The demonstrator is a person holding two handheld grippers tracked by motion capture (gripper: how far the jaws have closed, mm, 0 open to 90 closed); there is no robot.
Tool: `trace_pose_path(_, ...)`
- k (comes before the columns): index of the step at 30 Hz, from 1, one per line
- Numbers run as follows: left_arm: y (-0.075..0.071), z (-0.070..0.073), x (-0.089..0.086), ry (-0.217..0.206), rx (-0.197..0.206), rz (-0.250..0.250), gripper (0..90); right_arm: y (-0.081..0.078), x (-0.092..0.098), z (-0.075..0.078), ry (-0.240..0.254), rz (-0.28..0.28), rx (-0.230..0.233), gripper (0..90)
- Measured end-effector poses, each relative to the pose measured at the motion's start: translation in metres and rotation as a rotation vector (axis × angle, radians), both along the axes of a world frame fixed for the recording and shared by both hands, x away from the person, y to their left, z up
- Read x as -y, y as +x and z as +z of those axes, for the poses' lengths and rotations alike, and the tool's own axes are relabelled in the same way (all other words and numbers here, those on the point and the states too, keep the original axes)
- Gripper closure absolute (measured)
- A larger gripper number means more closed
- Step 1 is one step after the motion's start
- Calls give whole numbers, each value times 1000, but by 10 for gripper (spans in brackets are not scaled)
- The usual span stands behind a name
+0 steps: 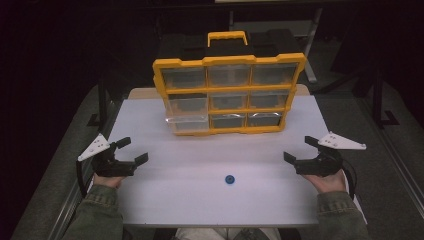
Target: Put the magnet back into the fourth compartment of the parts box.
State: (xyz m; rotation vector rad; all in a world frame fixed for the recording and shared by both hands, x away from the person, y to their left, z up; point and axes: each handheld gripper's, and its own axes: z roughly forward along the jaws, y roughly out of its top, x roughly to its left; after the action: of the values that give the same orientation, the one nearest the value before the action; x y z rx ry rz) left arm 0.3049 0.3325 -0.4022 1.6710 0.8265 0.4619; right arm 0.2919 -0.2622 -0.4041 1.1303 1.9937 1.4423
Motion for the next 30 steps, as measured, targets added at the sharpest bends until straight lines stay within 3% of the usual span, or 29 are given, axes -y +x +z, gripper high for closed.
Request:
trace_pose_path(14, -2, -1, -3, -18, -12, 1, 0, 3, -1, -4, -9, 4, -28, 0)
trace_pose_path(24, -5, -1, 2, 18, -2, -1, 0, 3, -6, 0, -10, 24, -25, 0)
trace_pose_path(30, -4, -2, 2, 23, -6, 6, 0, 2, -14, 9, -39, 49, -19, 0)
